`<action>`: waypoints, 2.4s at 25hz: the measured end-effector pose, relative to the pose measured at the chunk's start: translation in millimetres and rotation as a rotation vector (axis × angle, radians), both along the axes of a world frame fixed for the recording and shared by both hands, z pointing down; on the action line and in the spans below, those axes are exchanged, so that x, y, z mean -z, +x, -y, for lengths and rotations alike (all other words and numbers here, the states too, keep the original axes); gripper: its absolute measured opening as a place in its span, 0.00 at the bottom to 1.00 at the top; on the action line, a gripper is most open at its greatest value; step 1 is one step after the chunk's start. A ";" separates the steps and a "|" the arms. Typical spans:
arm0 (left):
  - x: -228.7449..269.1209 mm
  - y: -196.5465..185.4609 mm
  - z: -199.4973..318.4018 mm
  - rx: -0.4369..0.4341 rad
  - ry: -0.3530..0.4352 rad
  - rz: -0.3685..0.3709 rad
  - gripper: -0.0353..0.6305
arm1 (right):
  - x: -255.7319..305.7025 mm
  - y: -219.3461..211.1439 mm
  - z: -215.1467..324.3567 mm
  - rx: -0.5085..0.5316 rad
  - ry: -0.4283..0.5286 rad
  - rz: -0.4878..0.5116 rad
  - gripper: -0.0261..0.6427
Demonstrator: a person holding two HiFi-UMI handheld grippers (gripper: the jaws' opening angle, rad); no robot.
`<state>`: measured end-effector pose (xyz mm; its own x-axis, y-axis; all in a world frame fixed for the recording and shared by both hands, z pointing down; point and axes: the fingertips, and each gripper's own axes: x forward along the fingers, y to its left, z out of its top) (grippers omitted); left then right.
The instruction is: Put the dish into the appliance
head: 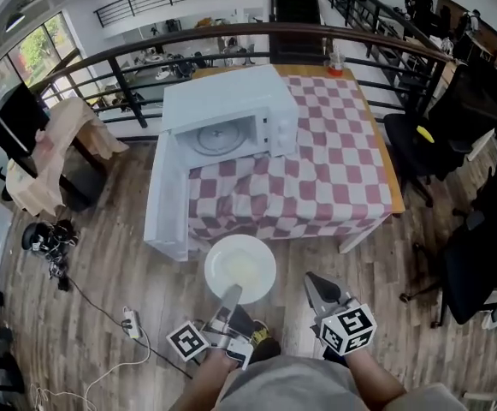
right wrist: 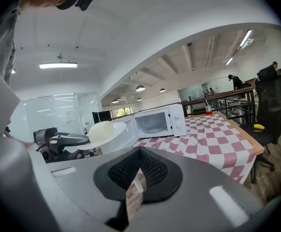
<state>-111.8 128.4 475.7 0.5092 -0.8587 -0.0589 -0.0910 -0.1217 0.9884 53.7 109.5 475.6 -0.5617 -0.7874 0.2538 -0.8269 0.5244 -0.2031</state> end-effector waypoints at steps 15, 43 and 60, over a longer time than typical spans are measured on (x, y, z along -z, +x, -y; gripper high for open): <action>-4.8 -51.1 54.0 -0.014 -0.003 -0.032 0.10 | 0.7 -44.3 50.6 -0.051 -0.008 -0.030 0.03; -9.1 -44.9 105.7 -0.009 -0.011 -0.059 0.10 | 1.1 -54.4 88.3 -0.047 0.013 -0.035 0.03; -9.3 -22.5 217.0 -0.019 -0.011 -0.040 0.10 | 12.2 -43.2 209.4 -0.019 0.055 -0.062 0.03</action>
